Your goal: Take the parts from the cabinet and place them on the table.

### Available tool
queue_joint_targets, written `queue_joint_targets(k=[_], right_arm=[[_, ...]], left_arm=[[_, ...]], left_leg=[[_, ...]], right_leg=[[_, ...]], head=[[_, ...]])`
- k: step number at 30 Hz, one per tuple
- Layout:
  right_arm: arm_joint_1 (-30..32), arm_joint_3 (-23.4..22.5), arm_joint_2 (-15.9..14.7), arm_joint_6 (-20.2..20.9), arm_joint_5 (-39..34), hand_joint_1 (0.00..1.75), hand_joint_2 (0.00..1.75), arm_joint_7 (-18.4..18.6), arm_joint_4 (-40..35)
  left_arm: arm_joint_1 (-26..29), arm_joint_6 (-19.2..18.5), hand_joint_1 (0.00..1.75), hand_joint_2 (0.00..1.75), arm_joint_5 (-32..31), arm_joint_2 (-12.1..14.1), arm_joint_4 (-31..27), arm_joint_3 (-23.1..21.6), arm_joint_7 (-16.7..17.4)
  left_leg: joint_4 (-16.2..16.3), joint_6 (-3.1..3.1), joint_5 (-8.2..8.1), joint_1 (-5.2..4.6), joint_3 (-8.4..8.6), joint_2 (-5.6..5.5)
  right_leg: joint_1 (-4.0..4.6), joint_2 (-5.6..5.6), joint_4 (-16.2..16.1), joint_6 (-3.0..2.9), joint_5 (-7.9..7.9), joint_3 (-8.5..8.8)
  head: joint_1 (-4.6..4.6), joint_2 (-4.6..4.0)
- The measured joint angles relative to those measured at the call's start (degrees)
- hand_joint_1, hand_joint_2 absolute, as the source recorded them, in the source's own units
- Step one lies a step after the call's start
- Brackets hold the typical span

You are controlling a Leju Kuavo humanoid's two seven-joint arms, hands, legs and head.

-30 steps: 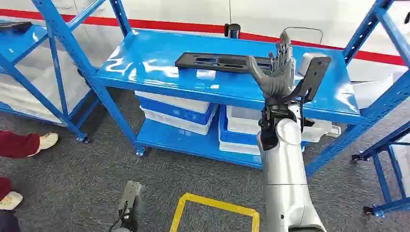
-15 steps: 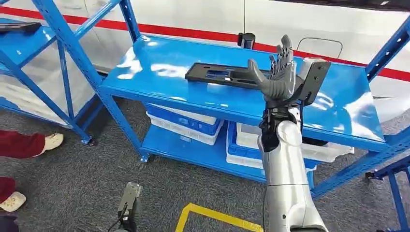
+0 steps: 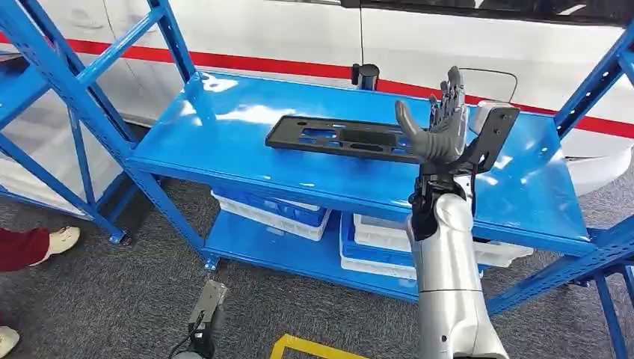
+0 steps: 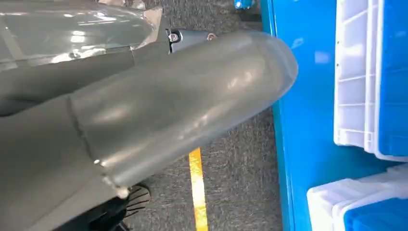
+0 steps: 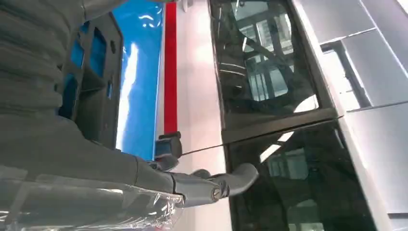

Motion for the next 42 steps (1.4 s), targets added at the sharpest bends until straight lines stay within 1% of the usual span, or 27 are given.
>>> queue_joint_targets(k=[2,3,4,5,7,8,9,10,11,13,14,15,17,19,20,22,23,24,25,26,28,29,30,32,35,38,42], right_arm=[[0.5,-0.3,-0.2,0.0,0.0,0.00,1.75,-0.5,-0.1],[0.6,-0.3,-0.2,0.0,0.1,0.00,1.75,-0.6,-0.3],[0.7,-0.4,-0.3,-0.1,0.2,0.00,1.75,-0.8,-0.5],[0.6,-0.5,-0.4,-0.1,0.2,0.00,1.75,-0.8,-0.5],[1.1,-0.6,-0.8,-0.2,0.2,0.00,1.75,-0.8,-0.5],[1.4,-0.7,-1.0,-0.2,0.2,0.00,1.75,-0.8,-0.5],[1.7,-0.7,-1.2,-0.4,0.5,0.00,1.75,-0.8,-0.5],[1.9,-0.8,-1.3,-0.7,1.2,0.00,1.75,-0.8,-0.5],[1.9,-0.7,-1.3,-1.0,2.1,0.00,1.75,-0.9,-0.6],[2.6,-0.6,-1.4,-1.8,4.4,0.00,1.75,-0.9,-1.5],[3.1,-0.3,-1.5,-2.1,5.7,0.00,1.75,-0.9,-1.9],[3.9,0.1,-1.5,-2.4,7.3,0.00,1.75,-0.8,-2.4],[5.6,1.3,-1.5,-2.6,10.5,0.00,1.75,-0.6,-3.9],[7.3,3.1,-1.5,-2.5,12.7,0.00,1.75,-0.5,-5.8],[8.1,3.9,-1.5,-2.6,13.3,0.00,1.75,-0.5,-6.7],[9.3,5.7,-1.5,-2.4,14.1,0.00,1.75,-0.4,-7.9],[10.0,6.5,-1.5,-2.3,14.3,0.00,1.75,-0.4,-8.4],[10.6,7.3,-1.6,-2.1,14.7,0.00,1.75,-0.4,-8.7],[11.1,8.1,-1.7,-1.9,15.2,0.00,1.75,-0.4,-9.0],[11.4,9.0,-1.7,-1.8,16.2,0.00,1.75,-0.3,-9.3],[11.2,11.0,-1.8,-2.7,19.8,0.00,1.75,0.5,-9.5],[11.0,12.2,-1.8,-3.2,21.6,0.00,1.75,0.9,-9.5],[10.8,13.1,-1.9,-3.6,22.8,0.00,1.75,1.2,-9.4],[10.1,15.1,-1.9,-4.0,25.2,0.00,1.75,1.7,-8.6],[8.6,18.0,-1.6,-6.9,32.3,0.00,1.75,2.9,-5.6],[6.2,21.5,-0.8,-9.6,39.9,0.00,1.75,4.3,-0.8],[4.3,23.6,0.5,-11.5,43.0,0.00,1.75,4.8,4.1]], left_arm=[[-0.2,-0.3,0.00,0.00,-0.2,-0.2,0.0,-0.3,0.2],[-0.2,-0.4,0.00,0.00,-0.3,-0.3,0.0,-0.3,0.2],[-0.3,-0.4,0.00,0.00,-0.3,-0.3,0.0,-0.3,0.2],[-0.5,-0.4,0.00,0.00,-0.3,-0.4,0.0,-0.4,0.3],[-0.7,-0.4,0.00,0.00,-0.3,-0.5,0.0,-0.5,0.3],[-0.6,-0.5,0.00,0.00,-0.3,-0.5,0.0,-0.6,0.3],[-0.5,-0.5,0.00,0.00,-0.3,-0.6,0.0,-0.6,0.4],[-0.5,-0.7,0.00,0.00,-0.4,-0.6,0.0,-0.6,0.5],[-0.5,-1.0,0.00,0.00,-0.4,-0.6,0.0,-0.6,0.7],[-0.5,-1.0,0.00,0.00,-0.5,-0.7,0.0,-0.6,1.0],[-0.5,-0.5,0.00,0.00,-0.5,-0.7,0.1,-0.6,1.5],[-0.3,0.4,0.00,0.00,-0.5,-0.6,0.1,-0.6,2.0],[0.2,2.6,0.00,0.00,-0.3,-0.4,0.3,-0.4,3.6],[1.0,3.9,0.00,0.00,0.2,0.5,0.6,0.1,5.6],[1.4,4.5,0.00,0.00,0.2,0.7,0.7,0.2,6.5],[2.7,5.0,0.00,0.00,1.1,1.4,1.3,1.0,8.2],[3.5,5.0,0.00,0.00,1.8,1.8,1.5,1.5,8.7],[4.5,5.1,0.00,0.00,2.3,2.1,1.7,2.0,8.9],[5.2,5.1,0.00,0.00,2.8,2.4,1.9,2.6,8.9],[5.8,4.9,0.00,0.00,3.4,2.6,1.9,3.1,8.8],[6.3,4.5,0.00,0.00,4.5,3.1,2.0,4.2,7.9],[6.3,4.3,0.00,0.00,4.7,3.2,2.0,4.6,7.4],[6.3,4.1,0.00,0.00,4.9,3.2,2.0,5.1,6.9],[6.3,3.6,0.00,0.00,4.9,3.1,2.1,5.6,5.9],[6.2,2.6,0.00,0.00,4.5,3.3,2.1,6.2,5.4],[6.0,1.9,0.00,0.00,4.3,3.2,2.1,6.8,5.4],[5.9,1.8,0.00,0.00,4.3,3.0,2.1,7.1,5.1]], left_leg=[[0.2,0.34,0.15,-0.25,0.25,-0.03],[-0.7,0.56,0.36,-0.02,0.91,0.02],[-1.3,0.71,0.51,0.25,1.53,0.10],[-1.4,1.07,0.36,0.35,1.72,0.15],[-1.4,1.38,0.11,0.26,1.79,0.01],[-1.3,1.42,-0.09,0.24,1.79,-0.06],[-1.2,1.39,-0.21,0.24,1.79,-0.19],[-1.0,1.28,-0.42,0.25,1.80,-0.26],[-0.6,1.17,-0.68,0.29,1.80,-0.33],[0.5,0.54,-1.44,0.42,1.75,-0.59],[1.4,0.05,-2.10,-0.08,1.49,-0.75],[1.4,-0.21,-2.42,0.01,1.54,-0.81],[1.3,-0.67,-2.41,0.31,1.67,-0.78],[2.2,-1.32,-3.13,0.60,1.47,-0.57],[4.4,-1.75,-4.98,0.59,0.56,-0.40],[13.2,-2.46,-9.66,0.96,-3.39,-0.13],[17.4,-2.67,-11.30,1.11,-5.38,-0.07],[19.5,-2.78,-11.64,1.17,-6.41,-0.01],[18.5,-2.79,-10.66,1.21,-5.98,0.07],[15.3,-2.67,-8.80,1.23,-4.31,0.13],[4.8,-2.28,-4.60,1.26,1.49,0.24],[1.5,-2.06,-4.55,1.08,3.07,0.46],[1.5,-1.70,-4.35,0.88,3.23,0.23],[1.5,-1.86,-4.05,0.79,3.27,0.12],[1.5,-1.18,-3.98,0.10,3.17,-0.07],[1.5,-0.88,-3.93,-0.06,3.13,-0.04],[1.5,-0.54,-3.94,-0.10,3.07,-0.18]], right_leg=[[-0.10,-0.02,-0.4,0.65,-0.33,0.24],[0.36,-0.07,-0.6,1.00,-0.63,0.47],[0.18,-0.56,0.7,1.05,-1.27,-0.12],[0.27,-0.62,3.5,0.93,-2.39,-1.62],[0.18,-0.61,13.3,0.62,-5.80,-7.49],[0.13,-0.61,17.4,0.81,-6.70,-10.20],[0.06,-0.62,18.7,1.24,-6.42,-11.53],[-0.11,-0.65,17.1,1.93,-4.96,-11.39],[-0.28,-0.70,13.1,2.63,-2.78,-9.95],[-0.66,-0.89,2.6,3.67,1.52,-5.08],[-0.49,-1.02,1.4,3.08,2.04,-4.28],[-0.49,-0.99,1.5,2.09,2.13,-4.13],[-0.14,-0.92,1.5,1.15,2.19,-4.08],[-0.80,-0.87,1.2,0.45,2.58,-3.80],[-0.87,-0.84,1.2,0.15,2.43,-3.68],[-0.83,-0.87,1.2,-0.12,2.33,-3.61],[-0.80,-0.86,1.2,-0.16,2.30,-3.61],[-0.80,-0.85,1.2,-0.17,2.26,-3.61],[-0.83,-0.82,1.2,-0.13,2.22,-3.58],[-0.87,-0.78,1.2,-0.11,2.21,-3.54],[-0.91,-0.77,1.2,-0.05,2.17,-3.37],[-0.59,-0.81,1.3,0.24,2.00,-3.32],[-0.22,-0.81,1.3,0.55,1.80,-3.37],[0.41,-0.85,1.4,0.12,1.60,-3.34],[0.03,-1.09,1.2,0.55,1.81,-3.23],[-0.11,-1.09,0.8,0.83,1.99,-3.14],[-0.14,-1.22,0.7,0.91,2.03,-3.05]], head=[[0.02,0.00],[-0.02,0.00],[0.07,-0.02],[0.17,0.00],[0.11,-0.02],[0.15,0.00],[0.13,0.00],[0.11,0.00],[0.13,0.00],[0.15,0.00],[0.18,-0.02],[0.11,0.00],[0.13,0.00],[0.16,0.00],[-0.20,0.00],[-0.22,0.00],[-0.20,-0.02],[-0.22,0.00],[-0.22,-0.02],[-0.22,0.00],[-0.24,0.00],[-0.22,0.00],[-0.04,0.00],[0.05,0.00],[0.04,0.00],[0.04,0.00],[0.04,-0.02]])
